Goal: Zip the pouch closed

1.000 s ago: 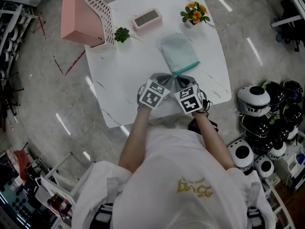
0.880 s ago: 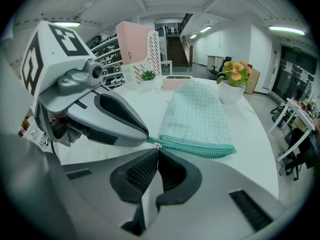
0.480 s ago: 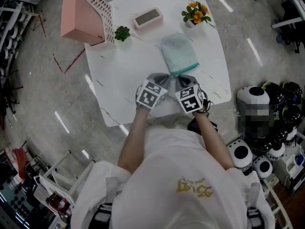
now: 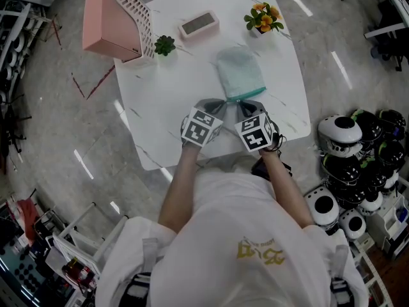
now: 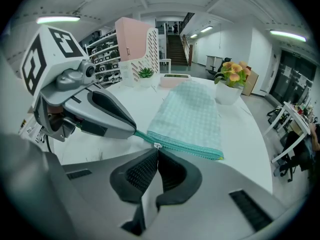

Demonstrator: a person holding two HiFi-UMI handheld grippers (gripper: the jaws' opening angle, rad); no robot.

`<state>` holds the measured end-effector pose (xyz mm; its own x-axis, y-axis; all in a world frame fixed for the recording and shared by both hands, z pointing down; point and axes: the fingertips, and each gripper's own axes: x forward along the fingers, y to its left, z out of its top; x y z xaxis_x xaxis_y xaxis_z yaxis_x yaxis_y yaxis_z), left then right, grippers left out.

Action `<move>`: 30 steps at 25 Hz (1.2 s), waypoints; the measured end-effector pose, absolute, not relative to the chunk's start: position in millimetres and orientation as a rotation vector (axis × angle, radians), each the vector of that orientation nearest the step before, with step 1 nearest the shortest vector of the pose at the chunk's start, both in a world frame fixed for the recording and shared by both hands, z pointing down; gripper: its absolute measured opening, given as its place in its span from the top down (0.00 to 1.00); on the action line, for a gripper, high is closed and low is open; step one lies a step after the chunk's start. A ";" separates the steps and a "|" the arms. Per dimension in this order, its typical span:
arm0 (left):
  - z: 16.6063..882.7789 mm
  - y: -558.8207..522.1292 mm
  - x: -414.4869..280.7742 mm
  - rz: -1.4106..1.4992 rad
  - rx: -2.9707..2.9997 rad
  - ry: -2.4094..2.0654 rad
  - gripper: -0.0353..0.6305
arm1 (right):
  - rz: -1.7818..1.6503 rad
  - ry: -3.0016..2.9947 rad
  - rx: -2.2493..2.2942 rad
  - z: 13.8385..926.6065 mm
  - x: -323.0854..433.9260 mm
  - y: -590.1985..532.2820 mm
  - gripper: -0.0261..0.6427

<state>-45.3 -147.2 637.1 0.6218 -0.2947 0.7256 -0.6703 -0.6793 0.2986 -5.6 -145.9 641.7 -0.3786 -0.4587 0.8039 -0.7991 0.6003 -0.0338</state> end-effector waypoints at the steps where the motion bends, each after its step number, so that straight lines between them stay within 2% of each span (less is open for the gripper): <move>1: 637.0 -148.3 -47.4 0.883 2.284 -0.762 0.90 | 0.545 -2.029 0.999 641.6 -4.6 -147.0 0.94; 30: 639.4 -158.8 -71.2 0.860 2.233 -0.841 0.90 | 0.573 -1.981 1.042 644.5 23.9 -159.3 0.94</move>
<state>-71.2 -158.8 639.4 0.5902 -0.3395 0.7324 -0.7249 -0.6221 0.2959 23.9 -159.3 644.5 -0.3339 -0.4642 0.8204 -0.8303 0.5568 -0.0229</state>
